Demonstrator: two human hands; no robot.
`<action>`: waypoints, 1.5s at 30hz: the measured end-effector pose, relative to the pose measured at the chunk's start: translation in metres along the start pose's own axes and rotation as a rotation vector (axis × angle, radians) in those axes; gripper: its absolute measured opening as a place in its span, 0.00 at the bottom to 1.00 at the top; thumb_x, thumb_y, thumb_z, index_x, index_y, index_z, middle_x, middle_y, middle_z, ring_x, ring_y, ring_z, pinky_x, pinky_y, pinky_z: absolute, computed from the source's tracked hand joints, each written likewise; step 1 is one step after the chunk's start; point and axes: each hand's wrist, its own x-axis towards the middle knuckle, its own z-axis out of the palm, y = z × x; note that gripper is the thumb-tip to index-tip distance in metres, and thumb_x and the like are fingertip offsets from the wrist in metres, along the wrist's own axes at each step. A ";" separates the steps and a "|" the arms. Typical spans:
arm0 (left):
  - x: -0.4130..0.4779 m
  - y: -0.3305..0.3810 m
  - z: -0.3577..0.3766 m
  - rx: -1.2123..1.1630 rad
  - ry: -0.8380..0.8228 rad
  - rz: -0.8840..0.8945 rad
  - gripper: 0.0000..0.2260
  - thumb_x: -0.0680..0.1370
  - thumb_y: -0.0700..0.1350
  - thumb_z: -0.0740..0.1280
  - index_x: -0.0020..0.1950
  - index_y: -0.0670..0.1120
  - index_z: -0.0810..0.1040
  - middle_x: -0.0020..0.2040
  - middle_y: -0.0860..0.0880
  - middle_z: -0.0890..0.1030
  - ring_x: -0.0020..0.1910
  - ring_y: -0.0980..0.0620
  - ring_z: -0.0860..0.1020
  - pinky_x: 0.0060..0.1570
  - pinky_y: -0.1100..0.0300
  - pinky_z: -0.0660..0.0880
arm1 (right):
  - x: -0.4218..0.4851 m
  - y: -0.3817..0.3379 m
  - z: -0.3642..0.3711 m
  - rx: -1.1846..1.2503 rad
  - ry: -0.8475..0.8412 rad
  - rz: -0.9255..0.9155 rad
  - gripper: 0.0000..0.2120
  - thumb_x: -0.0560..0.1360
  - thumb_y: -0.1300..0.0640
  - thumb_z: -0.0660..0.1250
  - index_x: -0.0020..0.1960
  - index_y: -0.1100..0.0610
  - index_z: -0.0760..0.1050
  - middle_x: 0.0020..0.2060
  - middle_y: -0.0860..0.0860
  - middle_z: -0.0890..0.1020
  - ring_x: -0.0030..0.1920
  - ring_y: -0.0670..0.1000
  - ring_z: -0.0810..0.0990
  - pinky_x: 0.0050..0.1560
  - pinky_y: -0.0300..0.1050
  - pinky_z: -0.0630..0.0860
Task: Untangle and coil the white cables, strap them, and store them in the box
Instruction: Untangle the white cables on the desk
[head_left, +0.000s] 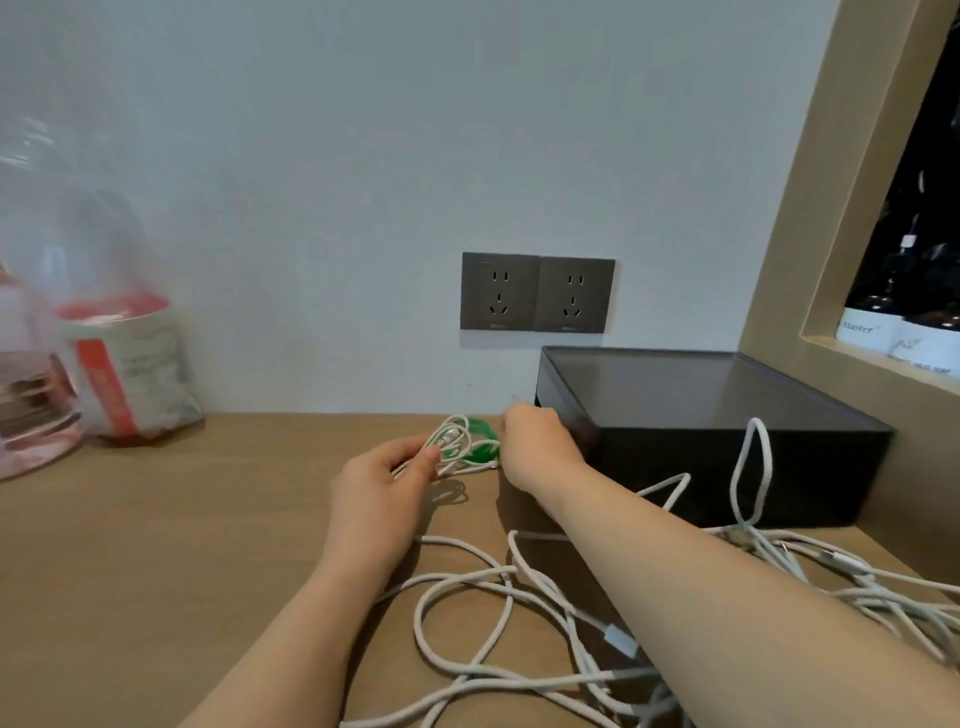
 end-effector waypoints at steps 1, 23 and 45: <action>0.004 -0.003 0.000 -0.027 0.009 -0.026 0.05 0.76 0.44 0.68 0.47 0.50 0.84 0.36 0.56 0.82 0.36 0.57 0.76 0.42 0.60 0.71 | 0.007 -0.001 0.002 -0.027 -0.007 0.007 0.11 0.77 0.70 0.55 0.54 0.64 0.73 0.53 0.60 0.77 0.47 0.58 0.75 0.42 0.45 0.69; 0.003 0.029 0.005 -0.495 -0.012 -0.267 0.04 0.78 0.40 0.66 0.45 0.44 0.80 0.33 0.49 0.77 0.20 0.61 0.68 0.18 0.69 0.63 | -0.014 -0.017 -0.067 0.156 0.334 -0.098 0.07 0.73 0.62 0.60 0.36 0.60 0.69 0.32 0.55 0.73 0.38 0.57 0.72 0.32 0.45 0.69; -0.076 0.107 0.069 -0.774 -0.286 -0.386 0.09 0.75 0.40 0.66 0.37 0.43 0.69 0.36 0.44 0.74 0.22 0.58 0.64 0.15 0.71 0.59 | -0.106 0.084 -0.063 1.147 0.241 0.006 0.06 0.74 0.64 0.67 0.44 0.54 0.78 0.36 0.50 0.82 0.35 0.45 0.82 0.33 0.35 0.77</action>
